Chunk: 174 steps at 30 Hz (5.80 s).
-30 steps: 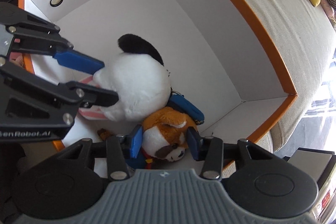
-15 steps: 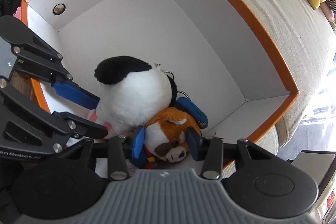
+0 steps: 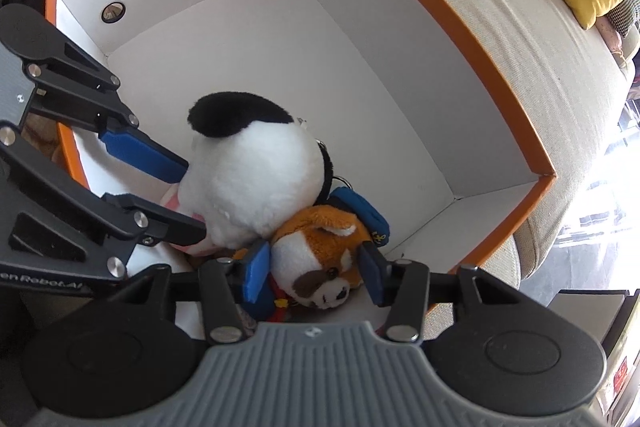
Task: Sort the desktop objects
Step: 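Open both tools to release the plushes and withdraw from the box, then grasp the crocheted bunny with the right tool while the left tool reaches the photo card box, then close the left tool on the brown photo card box and lift it, then carry the bunny with the right tool while the left tool carries the photo card box toward the orange box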
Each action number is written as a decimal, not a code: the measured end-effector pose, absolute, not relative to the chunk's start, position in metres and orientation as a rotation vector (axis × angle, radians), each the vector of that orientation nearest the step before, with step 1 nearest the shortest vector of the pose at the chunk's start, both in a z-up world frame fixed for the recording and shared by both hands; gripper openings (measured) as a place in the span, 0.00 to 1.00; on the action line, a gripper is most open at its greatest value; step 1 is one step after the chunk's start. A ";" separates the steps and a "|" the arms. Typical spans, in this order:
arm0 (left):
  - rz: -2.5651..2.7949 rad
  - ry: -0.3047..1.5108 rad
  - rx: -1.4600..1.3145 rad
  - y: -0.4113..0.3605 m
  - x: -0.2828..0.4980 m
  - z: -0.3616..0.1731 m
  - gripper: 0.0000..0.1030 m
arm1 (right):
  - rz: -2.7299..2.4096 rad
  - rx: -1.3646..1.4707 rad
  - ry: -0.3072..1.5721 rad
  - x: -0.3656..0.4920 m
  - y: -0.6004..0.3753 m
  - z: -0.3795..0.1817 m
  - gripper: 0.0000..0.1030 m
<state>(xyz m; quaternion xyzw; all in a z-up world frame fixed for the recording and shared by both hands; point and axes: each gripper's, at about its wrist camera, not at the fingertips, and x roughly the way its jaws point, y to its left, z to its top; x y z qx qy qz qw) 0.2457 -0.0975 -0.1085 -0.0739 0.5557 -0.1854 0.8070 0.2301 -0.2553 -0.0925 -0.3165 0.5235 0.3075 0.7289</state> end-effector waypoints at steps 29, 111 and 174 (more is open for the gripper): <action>-0.327 0.831 -0.199 -0.029 0.141 -0.027 0.62 | 0.619 -0.246 0.679 0.123 -0.252 -0.002 0.67; -0.229 1.092 0.786 -0.005 0.027 -0.109 0.13 | 0.918 -0.277 1.016 0.084 -0.108 -0.115 0.50; -0.155 1.159 0.426 0.066 0.064 -0.102 0.29 | 0.842 -0.191 1.054 0.099 -0.130 -0.121 0.51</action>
